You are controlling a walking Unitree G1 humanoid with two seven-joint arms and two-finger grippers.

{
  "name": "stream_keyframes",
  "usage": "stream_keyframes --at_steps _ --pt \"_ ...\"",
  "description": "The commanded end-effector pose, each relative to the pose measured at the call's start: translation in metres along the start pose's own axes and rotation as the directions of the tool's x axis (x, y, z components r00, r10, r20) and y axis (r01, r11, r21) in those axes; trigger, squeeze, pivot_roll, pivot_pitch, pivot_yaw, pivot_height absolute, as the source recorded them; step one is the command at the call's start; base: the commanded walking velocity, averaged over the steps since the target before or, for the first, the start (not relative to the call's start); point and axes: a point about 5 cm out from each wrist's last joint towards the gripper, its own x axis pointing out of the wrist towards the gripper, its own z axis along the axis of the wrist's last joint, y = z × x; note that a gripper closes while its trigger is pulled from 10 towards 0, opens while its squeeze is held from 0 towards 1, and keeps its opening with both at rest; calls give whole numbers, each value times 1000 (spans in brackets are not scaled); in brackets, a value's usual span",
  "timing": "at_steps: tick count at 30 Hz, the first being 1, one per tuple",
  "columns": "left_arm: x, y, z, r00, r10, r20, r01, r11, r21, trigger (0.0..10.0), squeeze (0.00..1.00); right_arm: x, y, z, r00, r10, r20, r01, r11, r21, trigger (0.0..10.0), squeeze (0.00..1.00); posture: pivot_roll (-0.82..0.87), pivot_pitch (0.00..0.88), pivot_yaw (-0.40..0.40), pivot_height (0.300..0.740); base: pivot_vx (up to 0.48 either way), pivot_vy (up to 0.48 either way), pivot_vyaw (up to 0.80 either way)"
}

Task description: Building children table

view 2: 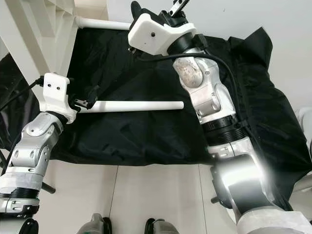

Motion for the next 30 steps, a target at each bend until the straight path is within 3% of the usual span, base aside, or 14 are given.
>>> stream_keyframes --at_steps 1,5,17,21,30 --pt "0 1 -2 999 47 -8 -46 999 7 10000 0 7 0 6 999 1 35 0 1000 -13 10000 0 33 131 -59 740 0 0 0" --pt "0 -1 -2 999 43 -5 -43 999 7 10000 0 10 1 10 997 -15 70 16 1000 -12 10000 0 39 126 -68 740 0 0 0" --pt "0 -1 -3 999 50 -5 -50 999 0 10000 0 -3 2 5 990 -115 78 116 993 -15 10000 0 34 113 -69 740 0 0 0" --pt "1 -1 -3 999 50 -6 -50 999 -1 10000 0 1 0 6 990 -120 77 123 992 -27 10000 0 31 111 -69 740 0 0 0" --pt "3 -1 -2 999 51 -2 -51 999 -1 10000 0 25 -1 13 989 -118 90 123 991 -50 10000 0 27 120 -71 740 0 0 0"
